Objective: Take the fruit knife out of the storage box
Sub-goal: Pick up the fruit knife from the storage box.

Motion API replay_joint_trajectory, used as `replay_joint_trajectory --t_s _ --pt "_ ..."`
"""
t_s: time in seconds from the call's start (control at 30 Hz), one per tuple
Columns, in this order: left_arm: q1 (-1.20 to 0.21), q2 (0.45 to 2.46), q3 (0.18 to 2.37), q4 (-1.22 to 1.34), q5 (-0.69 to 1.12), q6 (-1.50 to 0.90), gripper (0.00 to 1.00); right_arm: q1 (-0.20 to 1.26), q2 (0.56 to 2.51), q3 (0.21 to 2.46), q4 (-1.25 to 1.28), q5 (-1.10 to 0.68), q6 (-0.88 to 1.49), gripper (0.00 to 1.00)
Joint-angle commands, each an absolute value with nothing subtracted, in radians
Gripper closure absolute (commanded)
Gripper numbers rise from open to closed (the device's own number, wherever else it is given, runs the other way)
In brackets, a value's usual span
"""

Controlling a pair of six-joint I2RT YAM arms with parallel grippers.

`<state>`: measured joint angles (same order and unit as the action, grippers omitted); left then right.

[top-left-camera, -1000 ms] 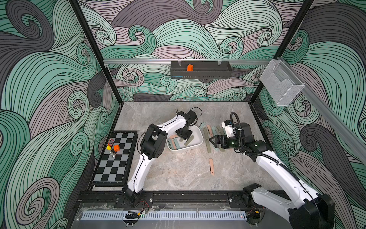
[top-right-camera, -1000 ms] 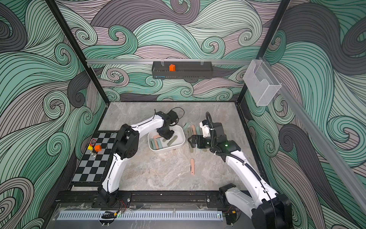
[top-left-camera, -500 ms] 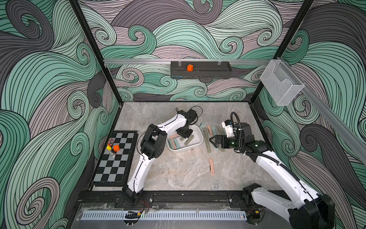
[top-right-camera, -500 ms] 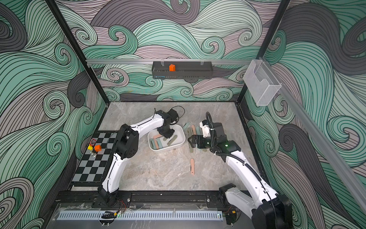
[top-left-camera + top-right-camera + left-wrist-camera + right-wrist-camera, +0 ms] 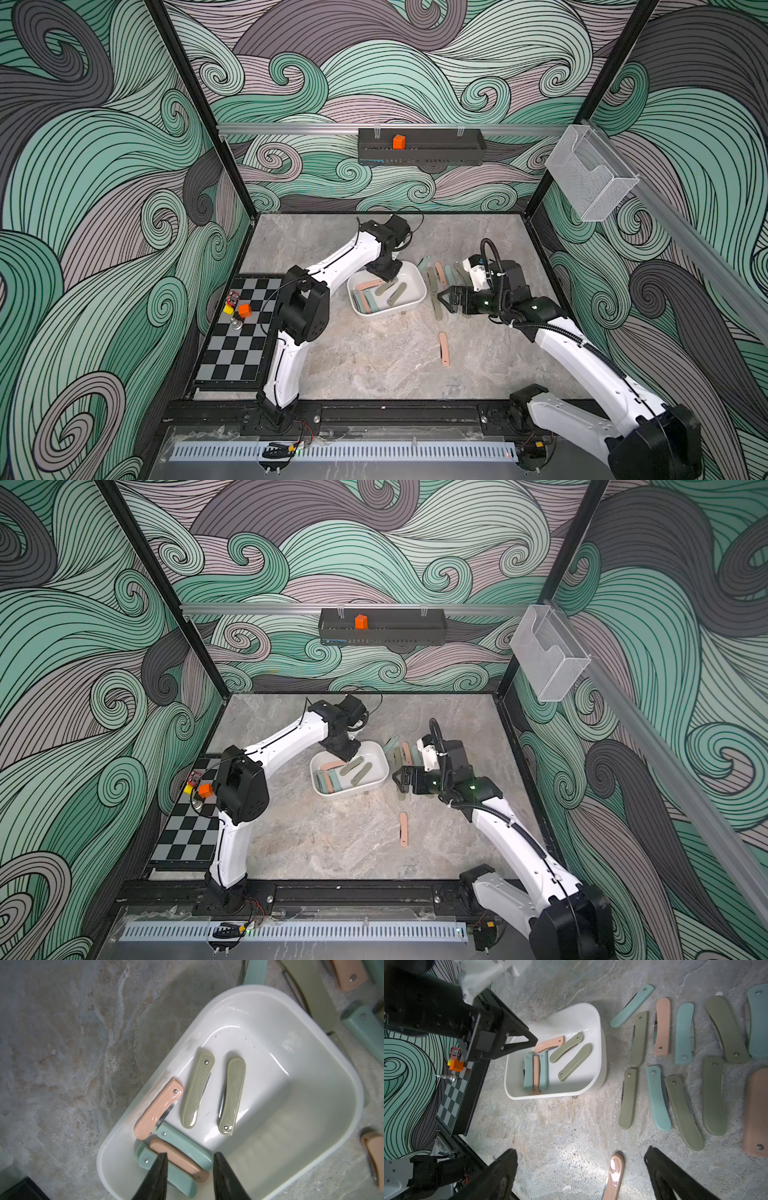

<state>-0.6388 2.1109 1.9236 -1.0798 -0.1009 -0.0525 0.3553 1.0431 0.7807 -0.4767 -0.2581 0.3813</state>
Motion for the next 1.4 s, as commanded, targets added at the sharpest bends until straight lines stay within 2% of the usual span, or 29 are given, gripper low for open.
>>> replay_joint_trajectory --t_s 0.0,0.13,0.6,0.7,0.93,1.07,1.17,1.23,1.37 --pt "-0.64 2.159 1.917 -1.094 -0.074 -0.038 0.59 0.375 1.038 0.771 -0.45 -0.235 0.396 0.02" --pt "-0.64 2.231 1.937 -1.078 -0.061 -0.03 0.53 0.379 1.045 0.762 -0.454 -0.224 0.386 0.02" --pt "-0.638 2.357 1.983 -1.036 -0.052 -0.031 0.55 0.379 1.063 0.733 -0.416 -0.214 0.37 0.02" --pt "-0.639 2.366 1.983 -1.037 -0.045 -0.031 0.62 0.38 1.061 0.732 -0.418 -0.205 0.363 0.02" --pt "-0.64 2.392 1.999 -1.057 -0.043 -0.03 0.66 0.38 1.062 0.729 -0.416 -0.204 0.361 0.02" --pt "-0.639 2.399 2.0 -1.063 -0.043 -0.032 0.75 0.379 1.054 0.728 -0.418 -0.202 0.364 0.02" --pt "-0.64 2.401 2.0 -1.069 -0.045 -0.035 0.86 0.38 1.05 0.729 -0.419 -0.203 0.365 0.02" --pt "-0.64 2.397 1.999 -1.071 -0.047 -0.037 0.98 0.379 1.046 0.729 -0.422 -0.202 0.366 0.02" --pt "-0.64 2.383 1.999 -1.074 -0.058 -0.038 1.0 0.379 1.039 0.729 -0.422 -0.2 0.366 0.02"
